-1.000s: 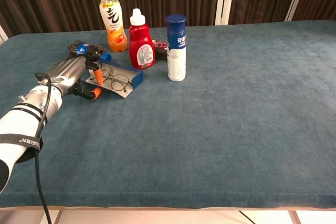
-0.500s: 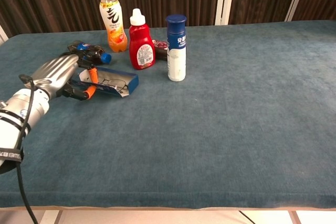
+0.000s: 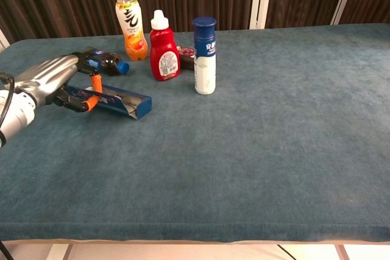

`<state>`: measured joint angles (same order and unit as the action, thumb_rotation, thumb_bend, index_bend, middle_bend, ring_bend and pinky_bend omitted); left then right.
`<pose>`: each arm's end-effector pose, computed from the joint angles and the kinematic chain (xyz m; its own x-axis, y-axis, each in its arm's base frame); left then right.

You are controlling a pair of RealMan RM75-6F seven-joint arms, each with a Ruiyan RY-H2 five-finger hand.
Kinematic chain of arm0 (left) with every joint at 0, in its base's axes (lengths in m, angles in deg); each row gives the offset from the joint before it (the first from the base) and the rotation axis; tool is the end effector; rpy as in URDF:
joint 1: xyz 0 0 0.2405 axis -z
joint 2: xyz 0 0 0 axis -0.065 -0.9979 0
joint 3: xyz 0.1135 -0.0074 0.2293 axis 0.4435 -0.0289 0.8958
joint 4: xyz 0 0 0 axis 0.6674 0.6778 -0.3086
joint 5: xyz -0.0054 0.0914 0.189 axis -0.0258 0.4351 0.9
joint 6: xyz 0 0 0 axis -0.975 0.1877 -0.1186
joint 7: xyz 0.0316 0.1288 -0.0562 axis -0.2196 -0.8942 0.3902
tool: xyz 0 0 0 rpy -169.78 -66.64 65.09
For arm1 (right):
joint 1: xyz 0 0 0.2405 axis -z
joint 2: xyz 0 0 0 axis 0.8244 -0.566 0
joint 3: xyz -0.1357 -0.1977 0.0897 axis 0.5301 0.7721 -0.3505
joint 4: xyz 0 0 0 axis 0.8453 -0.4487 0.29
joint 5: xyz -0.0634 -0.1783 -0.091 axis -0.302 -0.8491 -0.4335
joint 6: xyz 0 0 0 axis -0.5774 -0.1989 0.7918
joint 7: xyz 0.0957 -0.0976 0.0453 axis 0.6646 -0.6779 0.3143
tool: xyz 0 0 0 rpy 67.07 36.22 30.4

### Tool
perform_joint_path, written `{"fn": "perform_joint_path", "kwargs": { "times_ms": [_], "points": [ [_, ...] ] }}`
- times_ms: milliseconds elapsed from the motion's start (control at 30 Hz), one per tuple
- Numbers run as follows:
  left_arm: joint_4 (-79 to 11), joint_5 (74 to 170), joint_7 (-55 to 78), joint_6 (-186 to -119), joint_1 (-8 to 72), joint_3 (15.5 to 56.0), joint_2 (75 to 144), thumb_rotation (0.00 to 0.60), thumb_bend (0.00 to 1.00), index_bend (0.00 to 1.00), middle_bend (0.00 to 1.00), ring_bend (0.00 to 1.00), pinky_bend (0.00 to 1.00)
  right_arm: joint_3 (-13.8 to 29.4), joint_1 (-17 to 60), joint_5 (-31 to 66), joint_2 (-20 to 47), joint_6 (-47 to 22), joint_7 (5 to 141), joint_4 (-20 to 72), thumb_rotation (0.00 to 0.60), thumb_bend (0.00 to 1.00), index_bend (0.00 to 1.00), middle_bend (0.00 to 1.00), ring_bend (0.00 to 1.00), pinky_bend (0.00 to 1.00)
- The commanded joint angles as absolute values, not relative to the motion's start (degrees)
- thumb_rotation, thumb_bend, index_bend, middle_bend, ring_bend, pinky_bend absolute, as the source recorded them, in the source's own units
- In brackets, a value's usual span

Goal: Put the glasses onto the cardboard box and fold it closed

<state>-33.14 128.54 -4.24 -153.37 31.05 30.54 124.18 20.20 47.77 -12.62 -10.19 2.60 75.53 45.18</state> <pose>-0.1938 0.3460 -0.0166 0.3631 0.0883 0.9275 0.9211 -0.1839 -0.3431 -0.3041 -0.1747 0.1518 0.4233 -0.1779 0.8883 -0.9034 -0.1568 0.3991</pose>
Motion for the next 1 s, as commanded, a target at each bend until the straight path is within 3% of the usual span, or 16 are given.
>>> {"fn": "perform_joint_path", "kwargs": {
  "times_ms": [33, 1000],
  "points": [
    [-35.43, 122.94, -10.74, -149.29, 32.81, 29.04, 122.51, 0.600, 0.46, 0.66, 0.08, 0.00, 0.01, 20.23, 47.77, -12.74, -10.31, 2.70, 75.80, 45.16, 0.600, 0.25, 0.00, 0.00, 0.00, 0.00],
    [-22.52, 114.33, -12.05, -145.96, 40.23, 22.96, 130.57, 0.600, 0.46, 0.66, 0.12, 0.00, 0.01, 19.75, 47.98, -12.14, -11.30, 3.51, 78.40, 44.80, 0.600, 0.25, 0.00, 0.00, 0.00, 0.00]
  ]
}}
